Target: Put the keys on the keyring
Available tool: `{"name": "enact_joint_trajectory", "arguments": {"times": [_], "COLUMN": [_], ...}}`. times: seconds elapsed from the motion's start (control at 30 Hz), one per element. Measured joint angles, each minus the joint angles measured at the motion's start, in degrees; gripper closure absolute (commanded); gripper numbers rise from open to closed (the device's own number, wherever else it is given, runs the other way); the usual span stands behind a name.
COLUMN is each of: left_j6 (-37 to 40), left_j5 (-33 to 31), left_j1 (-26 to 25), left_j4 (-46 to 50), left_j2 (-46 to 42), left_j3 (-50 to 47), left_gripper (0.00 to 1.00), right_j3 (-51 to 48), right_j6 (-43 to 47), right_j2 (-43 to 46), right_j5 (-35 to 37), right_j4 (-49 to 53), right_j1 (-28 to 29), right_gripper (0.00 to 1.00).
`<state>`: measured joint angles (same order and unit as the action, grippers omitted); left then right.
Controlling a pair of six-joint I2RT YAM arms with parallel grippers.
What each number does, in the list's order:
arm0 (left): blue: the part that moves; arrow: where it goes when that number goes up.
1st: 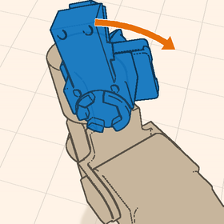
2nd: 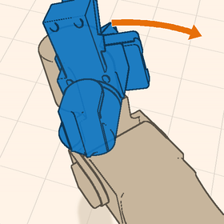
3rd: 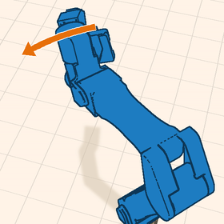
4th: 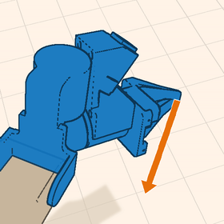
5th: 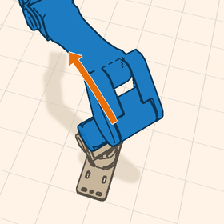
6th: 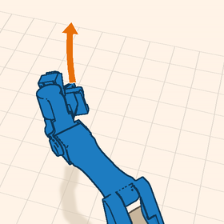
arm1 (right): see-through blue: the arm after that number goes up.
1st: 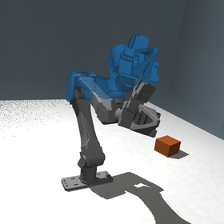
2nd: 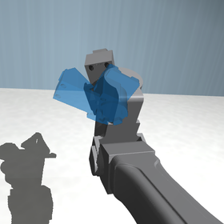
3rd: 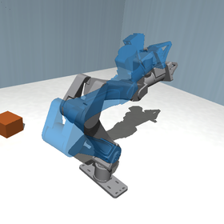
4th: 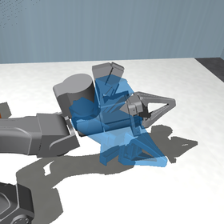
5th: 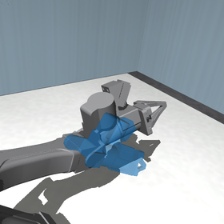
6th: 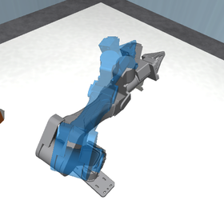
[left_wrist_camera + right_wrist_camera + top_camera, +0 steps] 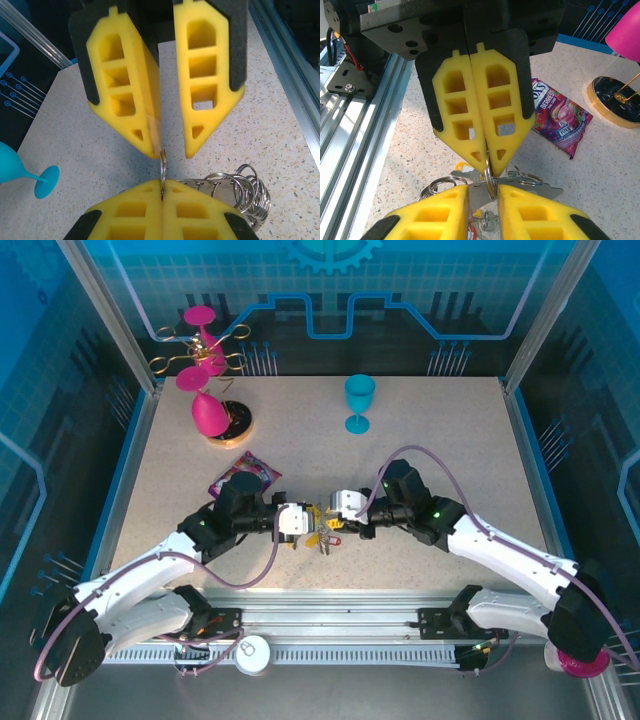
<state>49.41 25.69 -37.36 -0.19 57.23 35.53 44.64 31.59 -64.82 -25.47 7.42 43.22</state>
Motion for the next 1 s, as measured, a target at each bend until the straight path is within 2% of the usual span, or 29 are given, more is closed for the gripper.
{"name": "enact_joint_trajectory", "arguments": {"times": [0.17, 0.47, 0.63, 0.77, 0.87, 0.9, 1.0], "left_j6": [-0.4, -0.4, -0.4, -0.4, -0.9, -1.2, -4.0], "left_j5": [1.1, 1.2, 1.3, 1.2, 1.0, 0.9, 0.7], "left_j1": [0.0, 0.0, 0.0, 0.0, 0.0, 0.0, 0.0], "left_j4": [1.1, 4.3, 5.8, 7.3, 7.6, 7.6, 6.8], "left_j2": [0.3, 1.1, 1.5, 1.8, 1.7, 1.7, 0.9], "left_j3": [0.4, 2.5, 3.2, 4.0, 4.3, 4.3, 4.0], "left_gripper": [1.00, 1.00, 1.00, 1.00, 0.71, 0.67, 0.64], "right_j3": [0.0, 0.1, 0.6, 0.7, 0.7, 0.7, 0.3], "right_j6": [0.2, 0.3, 1.1, 1.1, 0.8, 0.6, -0.6], "right_j2": [-1.2, -1.3, -1.6, -1.8, -1.8, -1.7, -1.2], "right_j5": [0.5, 0.9, 1.2, 1.1, 0.5, -0.2, -2.8], "right_j4": [-0.3, -0.6, -0.5, -0.3, -0.6, -0.7, -1.3], "right_j1": [0.6, 0.8, 0.7, 0.7, 0.5, 0.4, -0.7], "right_gripper": [0.83, 0.82, 0.99, 1.00, 1.00, 1.00, 1.00]}}
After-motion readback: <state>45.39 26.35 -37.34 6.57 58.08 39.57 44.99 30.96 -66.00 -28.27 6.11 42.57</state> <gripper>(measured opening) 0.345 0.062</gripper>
